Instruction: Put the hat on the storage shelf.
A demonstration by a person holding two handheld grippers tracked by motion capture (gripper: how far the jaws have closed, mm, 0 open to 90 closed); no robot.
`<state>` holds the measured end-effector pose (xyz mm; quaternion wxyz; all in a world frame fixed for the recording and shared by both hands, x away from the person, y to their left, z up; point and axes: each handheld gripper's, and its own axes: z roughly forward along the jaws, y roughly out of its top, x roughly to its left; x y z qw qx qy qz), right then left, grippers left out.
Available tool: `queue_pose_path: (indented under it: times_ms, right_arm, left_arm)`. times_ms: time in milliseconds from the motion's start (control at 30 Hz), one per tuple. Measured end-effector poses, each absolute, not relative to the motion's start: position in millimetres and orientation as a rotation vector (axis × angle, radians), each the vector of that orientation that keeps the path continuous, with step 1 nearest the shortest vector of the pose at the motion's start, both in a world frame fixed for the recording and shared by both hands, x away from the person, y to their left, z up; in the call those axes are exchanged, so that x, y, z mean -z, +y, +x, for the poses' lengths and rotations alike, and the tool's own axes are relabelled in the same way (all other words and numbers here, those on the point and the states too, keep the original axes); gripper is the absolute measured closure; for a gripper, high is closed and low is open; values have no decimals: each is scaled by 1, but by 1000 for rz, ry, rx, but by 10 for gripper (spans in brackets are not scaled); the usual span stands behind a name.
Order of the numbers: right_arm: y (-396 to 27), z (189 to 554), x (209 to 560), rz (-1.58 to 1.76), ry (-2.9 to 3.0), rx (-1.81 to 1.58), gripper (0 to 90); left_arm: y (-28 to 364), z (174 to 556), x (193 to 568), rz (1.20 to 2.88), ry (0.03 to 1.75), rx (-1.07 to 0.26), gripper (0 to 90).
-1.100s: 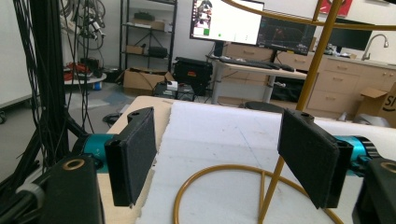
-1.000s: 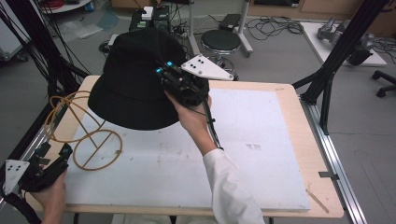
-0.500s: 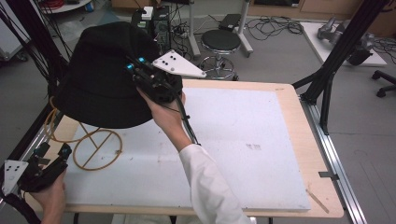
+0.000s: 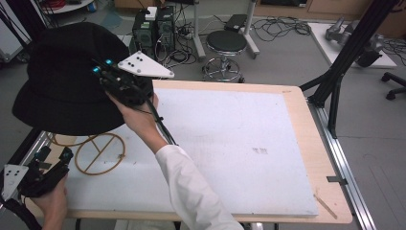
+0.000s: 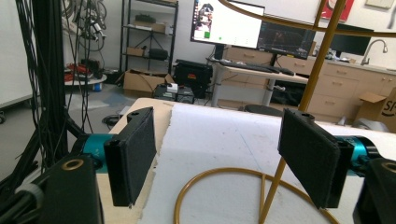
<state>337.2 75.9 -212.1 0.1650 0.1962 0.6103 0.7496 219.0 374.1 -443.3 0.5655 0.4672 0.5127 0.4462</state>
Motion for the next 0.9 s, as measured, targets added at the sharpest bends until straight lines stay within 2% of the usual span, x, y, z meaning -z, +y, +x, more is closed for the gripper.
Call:
queue_pose_path:
  times_ms: [400, 900]
  right_arm:
    - [106, 338, 230, 539, 1811, -2129, 860]
    - [116, 334, 280, 550, 1933, -2028, 858]
  left_arm:
    - [376, 218, 443, 1091, 1212, -1053, 279]
    - [378, 216, 443, 1088, 1217, -1070, 279]
